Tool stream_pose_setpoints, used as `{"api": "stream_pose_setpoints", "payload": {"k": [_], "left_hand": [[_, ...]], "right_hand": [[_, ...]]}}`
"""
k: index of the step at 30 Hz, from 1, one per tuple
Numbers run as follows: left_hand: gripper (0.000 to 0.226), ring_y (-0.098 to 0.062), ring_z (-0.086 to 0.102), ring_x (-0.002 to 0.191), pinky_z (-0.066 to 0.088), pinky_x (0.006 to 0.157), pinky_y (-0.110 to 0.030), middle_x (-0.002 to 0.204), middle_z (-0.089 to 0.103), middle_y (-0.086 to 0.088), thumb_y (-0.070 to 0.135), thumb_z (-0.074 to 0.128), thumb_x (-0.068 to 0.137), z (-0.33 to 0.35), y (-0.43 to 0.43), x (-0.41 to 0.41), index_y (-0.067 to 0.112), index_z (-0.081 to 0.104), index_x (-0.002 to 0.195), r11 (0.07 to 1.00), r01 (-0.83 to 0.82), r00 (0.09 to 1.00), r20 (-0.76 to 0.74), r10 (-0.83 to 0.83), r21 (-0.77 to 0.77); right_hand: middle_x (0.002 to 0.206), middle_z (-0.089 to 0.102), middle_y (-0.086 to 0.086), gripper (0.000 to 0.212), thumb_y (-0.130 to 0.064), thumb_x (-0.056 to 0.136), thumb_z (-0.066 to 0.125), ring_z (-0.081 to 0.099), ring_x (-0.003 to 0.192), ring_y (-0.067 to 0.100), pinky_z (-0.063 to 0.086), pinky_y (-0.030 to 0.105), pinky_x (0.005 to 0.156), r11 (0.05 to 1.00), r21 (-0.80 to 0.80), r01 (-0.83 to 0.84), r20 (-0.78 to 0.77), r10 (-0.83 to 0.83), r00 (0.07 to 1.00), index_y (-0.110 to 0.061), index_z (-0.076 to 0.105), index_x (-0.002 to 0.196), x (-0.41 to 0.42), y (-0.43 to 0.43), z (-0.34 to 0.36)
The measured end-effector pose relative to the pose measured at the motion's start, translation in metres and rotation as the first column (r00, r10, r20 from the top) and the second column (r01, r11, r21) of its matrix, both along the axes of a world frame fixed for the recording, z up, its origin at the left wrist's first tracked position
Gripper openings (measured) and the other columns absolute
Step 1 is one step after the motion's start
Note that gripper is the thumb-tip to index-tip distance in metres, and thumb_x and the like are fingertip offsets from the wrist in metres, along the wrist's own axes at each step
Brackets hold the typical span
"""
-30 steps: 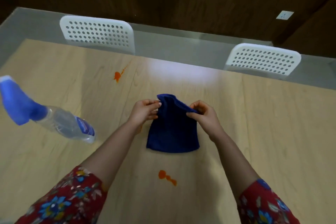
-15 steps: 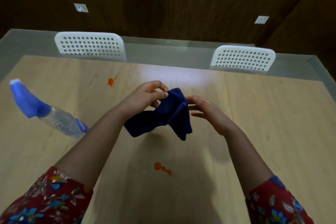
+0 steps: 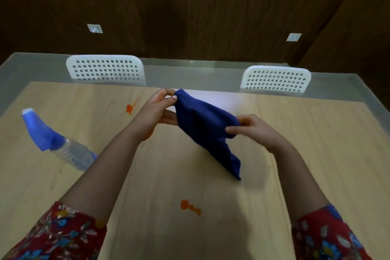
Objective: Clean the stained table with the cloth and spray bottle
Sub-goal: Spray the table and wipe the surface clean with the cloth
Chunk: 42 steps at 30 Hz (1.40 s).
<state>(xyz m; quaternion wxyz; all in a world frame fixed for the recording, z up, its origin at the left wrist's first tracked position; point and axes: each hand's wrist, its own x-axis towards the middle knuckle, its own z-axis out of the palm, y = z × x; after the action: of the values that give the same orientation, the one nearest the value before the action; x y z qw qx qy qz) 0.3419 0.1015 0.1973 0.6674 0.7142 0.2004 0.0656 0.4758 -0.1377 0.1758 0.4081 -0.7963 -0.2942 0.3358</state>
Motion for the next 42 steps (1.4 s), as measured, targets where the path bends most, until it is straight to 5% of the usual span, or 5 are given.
{"api": "stream_pose_setpoints", "payload": {"k": [7,16,24,36,42], "left_hand": [[0.064,-0.026,0.055,0.119,0.043,0.098,-0.042,0.137,0.056,-0.006,0.063,0.043,0.092,-0.061,-0.006,0.027,0.018,0.049,0.138,0.729,-0.382,0.919,-0.316,0.236,-0.567],[0.065,-0.023,0.055,0.108,0.047,0.088,-0.038,0.113,0.057,-0.005,0.06,0.075,0.07,-0.132,-0.057,0.006,0.011,0.058,0.109,0.904,-0.32,0.783,-0.458,0.42,0.283],[0.035,-0.025,0.069,0.089,0.054,0.07,-0.032,0.1,0.072,-0.01,0.04,0.06,0.089,-0.07,-0.042,0.022,0.009,0.067,0.102,0.982,-0.052,0.871,-0.49,-0.045,-0.183],[0.023,-0.027,0.064,0.102,0.052,0.088,-0.037,0.115,0.065,-0.012,0.028,0.046,0.1,-0.027,-0.024,0.018,0.011,0.056,0.111,0.874,-0.257,0.955,-0.25,0.163,-0.412],[0.022,-0.023,0.063,0.105,0.054,0.088,-0.033,0.11,0.066,-0.007,0.022,0.06,0.095,-0.022,-0.034,0.018,0.01,0.058,0.113,0.994,-0.11,0.99,-0.095,0.108,-0.01]], "right_hand": [[0.142,0.051,0.01,0.084,-0.079,0.083,0.027,0.05,0.127,0.032,0.04,0.047,0.102,0.851,0.172,0.497,-0.865,-0.111,0.49,-0.019,0.052,0.137,-0.001,0.03,-0.066],[0.114,0.069,0.004,0.016,-0.021,0.098,0.054,0.067,0.098,0.012,0.053,0.022,0.082,0.943,0.089,0.321,-0.413,-0.258,0.873,-0.017,0.064,0.11,-0.051,0.036,-0.099],[0.1,0.07,-0.009,0.016,-0.019,0.099,0.053,0.067,0.091,0.003,0.051,0.017,0.075,0.967,0.192,0.165,-0.204,-0.125,0.971,-0.025,0.064,0.109,-0.046,0.033,-0.037],[0.089,0.07,0.003,0.009,-0.019,0.093,0.062,0.065,0.086,0.019,0.055,0.028,0.077,0.784,0.295,0.546,-0.293,-0.47,0.833,-0.012,0.067,0.097,-0.008,-0.001,0.01],[0.11,0.065,-0.002,0.014,-0.028,0.099,0.051,0.063,0.099,0.013,0.058,0.025,0.077,0.813,0.314,0.491,-0.062,-0.498,0.865,-0.019,0.057,0.107,-0.008,-0.002,0.018]]}}
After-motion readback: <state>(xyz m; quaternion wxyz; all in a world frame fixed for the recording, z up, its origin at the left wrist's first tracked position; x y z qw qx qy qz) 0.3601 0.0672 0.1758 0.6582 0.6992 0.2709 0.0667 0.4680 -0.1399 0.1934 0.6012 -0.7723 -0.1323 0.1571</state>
